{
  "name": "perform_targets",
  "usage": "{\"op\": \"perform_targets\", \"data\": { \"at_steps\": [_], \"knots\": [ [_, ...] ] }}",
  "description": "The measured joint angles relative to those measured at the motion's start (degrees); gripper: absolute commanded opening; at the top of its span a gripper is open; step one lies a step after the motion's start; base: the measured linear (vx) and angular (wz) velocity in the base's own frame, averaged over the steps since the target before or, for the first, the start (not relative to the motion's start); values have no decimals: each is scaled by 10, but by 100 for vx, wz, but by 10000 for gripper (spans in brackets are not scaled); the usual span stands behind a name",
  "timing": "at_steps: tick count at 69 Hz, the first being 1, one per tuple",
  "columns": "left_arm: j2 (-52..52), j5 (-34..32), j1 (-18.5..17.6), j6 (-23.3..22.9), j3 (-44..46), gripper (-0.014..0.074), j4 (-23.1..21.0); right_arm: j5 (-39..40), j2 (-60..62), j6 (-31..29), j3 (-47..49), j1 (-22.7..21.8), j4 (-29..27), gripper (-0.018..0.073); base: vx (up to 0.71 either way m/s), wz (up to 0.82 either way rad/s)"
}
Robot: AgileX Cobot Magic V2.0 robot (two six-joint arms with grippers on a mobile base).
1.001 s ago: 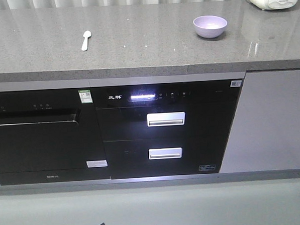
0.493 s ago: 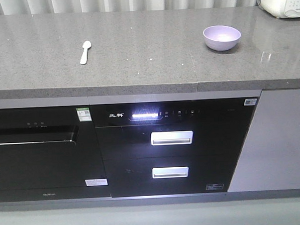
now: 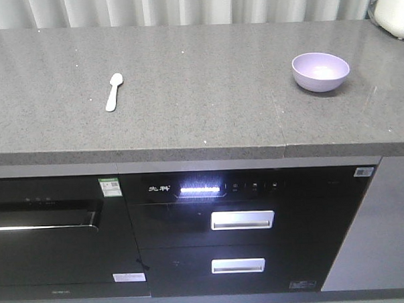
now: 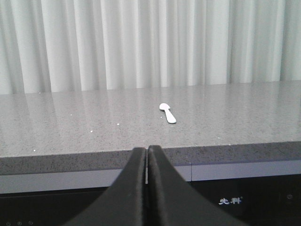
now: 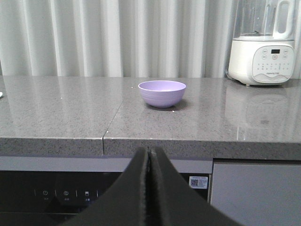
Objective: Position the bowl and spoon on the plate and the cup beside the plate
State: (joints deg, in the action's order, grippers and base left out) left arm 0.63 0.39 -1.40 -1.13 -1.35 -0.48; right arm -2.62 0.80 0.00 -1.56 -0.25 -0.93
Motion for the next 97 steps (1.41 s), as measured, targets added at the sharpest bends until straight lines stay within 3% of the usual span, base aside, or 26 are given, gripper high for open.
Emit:
{"op": "perform_targets", "data": {
  "at_steps": [97],
  "knots": [
    [0, 0, 0, 0, 0, -6, 0, 0, 0, 0, 0, 0, 0, -9, 15, 1]
  ]
}}
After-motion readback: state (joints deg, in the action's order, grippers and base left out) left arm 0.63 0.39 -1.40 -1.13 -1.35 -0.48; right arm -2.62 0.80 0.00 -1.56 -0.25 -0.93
